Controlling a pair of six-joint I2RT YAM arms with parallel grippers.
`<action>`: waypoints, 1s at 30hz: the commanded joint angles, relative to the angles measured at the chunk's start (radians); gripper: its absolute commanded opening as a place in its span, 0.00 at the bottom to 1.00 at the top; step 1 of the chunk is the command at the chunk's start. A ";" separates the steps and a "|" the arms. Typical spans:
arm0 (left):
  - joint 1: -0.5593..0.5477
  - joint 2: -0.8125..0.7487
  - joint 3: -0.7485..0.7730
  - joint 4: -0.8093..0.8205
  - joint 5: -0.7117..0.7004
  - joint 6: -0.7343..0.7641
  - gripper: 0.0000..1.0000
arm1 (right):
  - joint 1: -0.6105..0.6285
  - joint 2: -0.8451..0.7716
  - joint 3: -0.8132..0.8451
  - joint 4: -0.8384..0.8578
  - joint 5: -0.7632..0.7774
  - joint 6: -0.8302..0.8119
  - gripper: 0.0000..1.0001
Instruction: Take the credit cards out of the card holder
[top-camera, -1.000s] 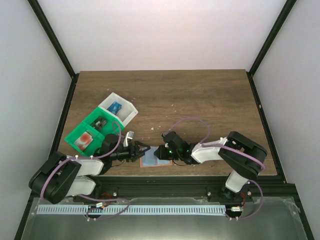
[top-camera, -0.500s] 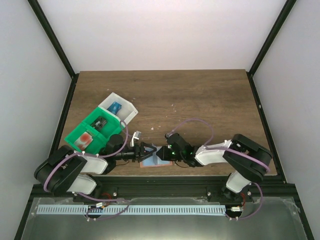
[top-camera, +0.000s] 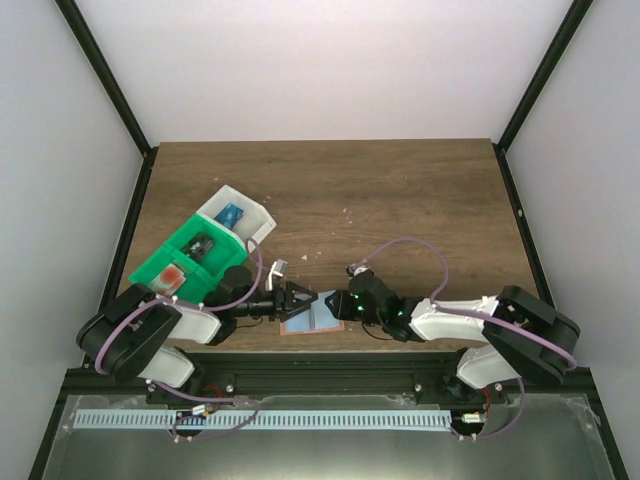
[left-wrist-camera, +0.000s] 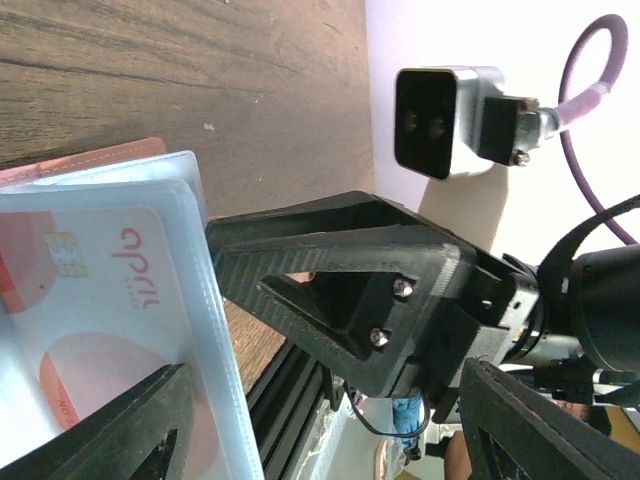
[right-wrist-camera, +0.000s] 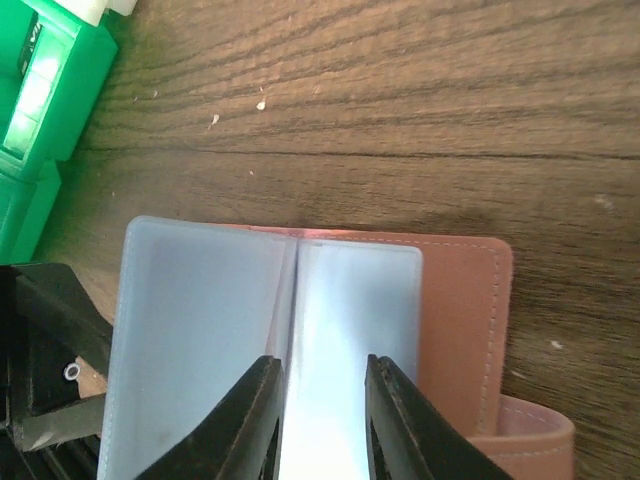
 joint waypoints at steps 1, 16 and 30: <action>-0.018 0.028 0.037 0.013 -0.002 0.020 0.74 | 0.004 -0.060 -0.019 -0.035 0.079 -0.009 0.26; -0.022 0.021 0.041 -0.061 -0.029 0.060 0.75 | 0.004 -0.181 -0.037 -0.059 0.096 -0.048 0.29; -0.029 0.097 0.046 0.127 -0.006 -0.039 0.75 | 0.004 -0.207 -0.041 -0.066 0.106 -0.047 0.29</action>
